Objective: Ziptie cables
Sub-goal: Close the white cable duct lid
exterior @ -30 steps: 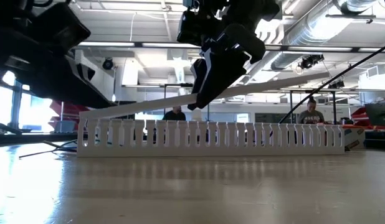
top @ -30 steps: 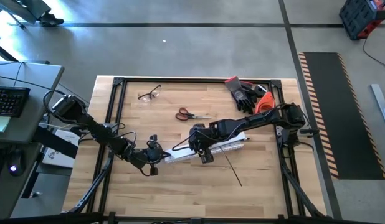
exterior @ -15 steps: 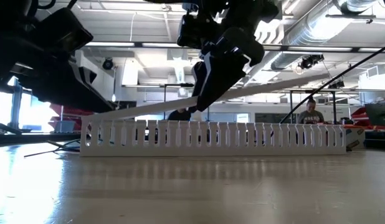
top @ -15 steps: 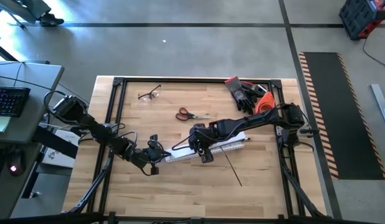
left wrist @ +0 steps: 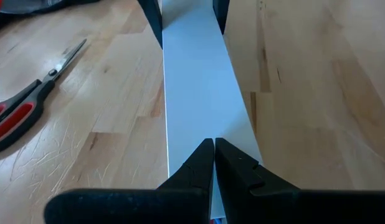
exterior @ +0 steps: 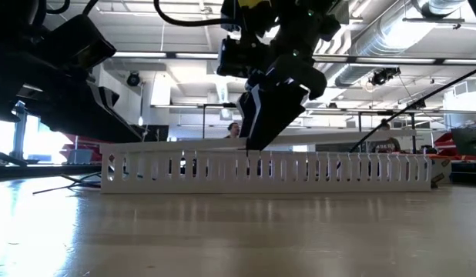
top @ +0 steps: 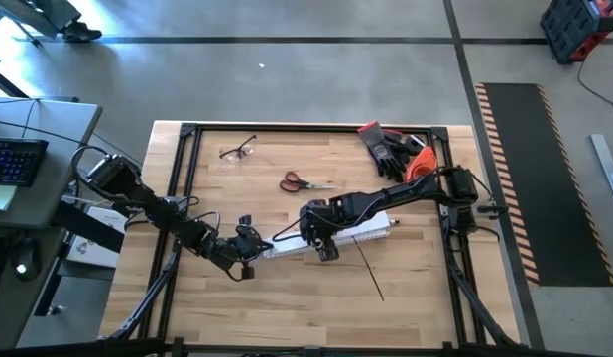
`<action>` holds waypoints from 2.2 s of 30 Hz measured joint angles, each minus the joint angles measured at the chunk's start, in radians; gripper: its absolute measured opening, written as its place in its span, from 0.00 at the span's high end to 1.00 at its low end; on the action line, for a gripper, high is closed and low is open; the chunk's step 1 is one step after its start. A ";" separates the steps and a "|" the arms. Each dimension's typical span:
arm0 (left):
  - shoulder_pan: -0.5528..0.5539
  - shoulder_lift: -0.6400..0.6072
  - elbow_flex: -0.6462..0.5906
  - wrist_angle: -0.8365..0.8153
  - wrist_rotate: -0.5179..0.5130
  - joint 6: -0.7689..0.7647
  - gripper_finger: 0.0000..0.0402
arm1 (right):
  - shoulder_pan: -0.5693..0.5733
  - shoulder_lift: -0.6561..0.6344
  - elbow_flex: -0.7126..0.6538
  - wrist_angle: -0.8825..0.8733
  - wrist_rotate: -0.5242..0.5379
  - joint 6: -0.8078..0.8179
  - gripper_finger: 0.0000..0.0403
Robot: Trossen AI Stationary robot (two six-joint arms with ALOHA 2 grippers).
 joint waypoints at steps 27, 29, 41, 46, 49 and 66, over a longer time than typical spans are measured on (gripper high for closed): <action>0.085 -0.059 -0.003 0.178 0.150 0.159 1.00 | -0.004 0.013 0.050 -0.066 0.007 -0.003 0.46; 0.084 -0.083 -0.003 0.182 0.143 0.171 1.00 | -0.006 0.013 0.084 -0.104 0.007 -0.003 0.46; 0.039 -0.161 -0.002 0.087 0.123 0.170 1.00 | -0.003 0.011 0.143 -0.168 -0.018 0.043 0.46; 0.024 -0.161 -0.002 0.056 0.120 0.136 1.00 | -0.002 0.020 0.144 -0.151 -0.031 0.060 0.46; 0.022 -0.159 -0.002 0.056 0.119 0.132 1.00 | 0.003 0.048 0.144 -0.154 -0.037 0.060 0.46; 0.023 -0.098 -0.002 0.085 0.106 0.121 1.00 | 0.009 0.065 0.181 -0.197 -0.034 0.045 0.46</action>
